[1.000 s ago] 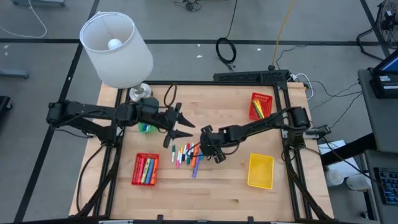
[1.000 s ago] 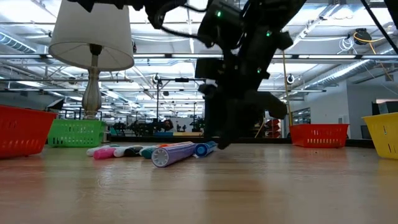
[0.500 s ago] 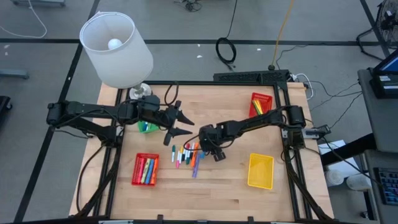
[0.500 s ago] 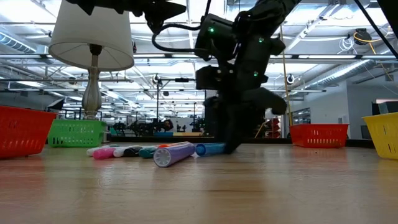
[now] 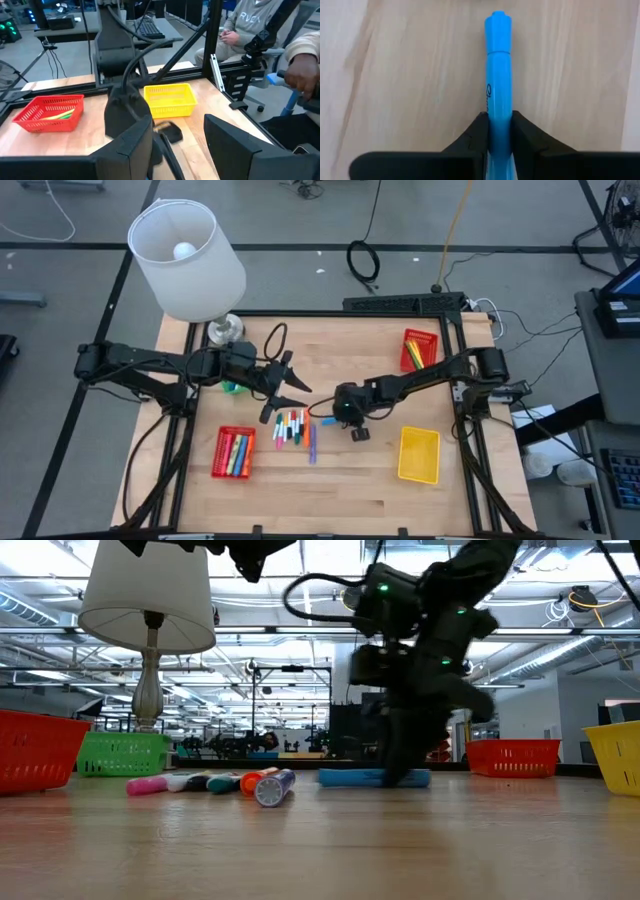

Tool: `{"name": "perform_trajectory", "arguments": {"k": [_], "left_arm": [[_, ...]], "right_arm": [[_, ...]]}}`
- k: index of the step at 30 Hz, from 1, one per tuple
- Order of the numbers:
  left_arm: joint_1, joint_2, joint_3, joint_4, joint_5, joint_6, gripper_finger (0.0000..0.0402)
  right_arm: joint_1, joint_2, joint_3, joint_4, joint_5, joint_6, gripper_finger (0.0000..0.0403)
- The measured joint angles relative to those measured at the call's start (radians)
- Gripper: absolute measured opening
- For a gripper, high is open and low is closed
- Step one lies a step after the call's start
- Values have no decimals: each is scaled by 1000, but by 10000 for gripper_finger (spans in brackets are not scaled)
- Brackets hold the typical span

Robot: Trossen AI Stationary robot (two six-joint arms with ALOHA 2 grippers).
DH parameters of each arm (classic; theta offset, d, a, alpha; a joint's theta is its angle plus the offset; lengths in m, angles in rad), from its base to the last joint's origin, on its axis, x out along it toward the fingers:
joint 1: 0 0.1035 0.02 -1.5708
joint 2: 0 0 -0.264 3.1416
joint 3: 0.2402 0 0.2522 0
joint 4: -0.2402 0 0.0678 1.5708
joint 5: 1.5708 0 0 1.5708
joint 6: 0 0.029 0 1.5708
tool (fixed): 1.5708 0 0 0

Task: Pick & Place Markers
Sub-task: Put the blue highlighter pen into the bottom red basket

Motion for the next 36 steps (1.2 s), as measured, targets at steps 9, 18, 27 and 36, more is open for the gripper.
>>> {"name": "perform_trajectory", "arguments": {"k": [9,18,27,36], "left_arm": [[-9,3,-1,-7,-1,-31,186],[-36,45,-1,36,-56,67,186],[-47,185,-1,284,-105,79,186],[-53,410,0,668,-99,76,186]], "right_arm": [[25,-393,-170,68,105,121,41],[70,-731,-433,680,194,98,41],[142,-776,-456,874,180,15,41],[215,-779,-455,1001,184,-57,41]]}}
